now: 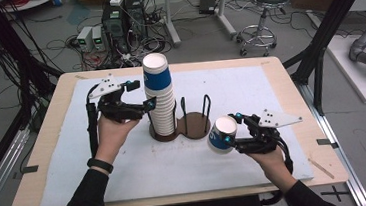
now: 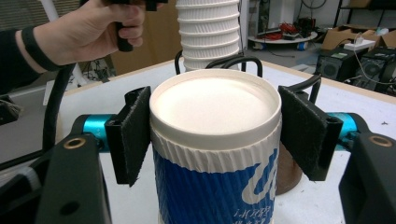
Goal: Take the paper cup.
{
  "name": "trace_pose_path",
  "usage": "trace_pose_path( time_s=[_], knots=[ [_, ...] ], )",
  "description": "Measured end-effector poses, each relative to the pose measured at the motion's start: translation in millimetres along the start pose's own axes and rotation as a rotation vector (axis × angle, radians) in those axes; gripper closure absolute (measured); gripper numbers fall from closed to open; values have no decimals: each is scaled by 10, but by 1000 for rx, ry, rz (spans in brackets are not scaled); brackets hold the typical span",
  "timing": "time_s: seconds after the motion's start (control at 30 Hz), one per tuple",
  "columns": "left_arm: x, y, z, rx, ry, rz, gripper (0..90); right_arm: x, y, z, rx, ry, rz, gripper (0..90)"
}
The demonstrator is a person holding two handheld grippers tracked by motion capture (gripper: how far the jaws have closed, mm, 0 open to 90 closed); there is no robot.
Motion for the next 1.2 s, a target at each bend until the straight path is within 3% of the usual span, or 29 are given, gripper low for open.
trace_pose_path(
  time_s=[0.1, 0.5, 1.0, 1.2],
  knots=[
    [-11, 64, -46, 2, -7, 15, 114, 0, -6, -8, 6, -8, 3, 304],
    [-224, 284, -354, -8, -3, -6, 114, -41, -24, -9, 3, -10, -6, 304],
    [-546, 358, -730, 4, -9, 1, 114, -79, -28, -40, 3, -20, -19, 304],
    [-705, 363, -884, 27, -29, -45, 114, -76, -46, -70, 9, -22, -23, 304]
  ],
)
Point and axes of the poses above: each handheld gripper's, and its own axes: y roughly backward along the jaws, z roughly out of its top, x roughly to its left, the point moved 10 cm from there along -y, roughly forward along the jaws, and after that the axes turned 8 degrees about x, right-handed, at the moved point
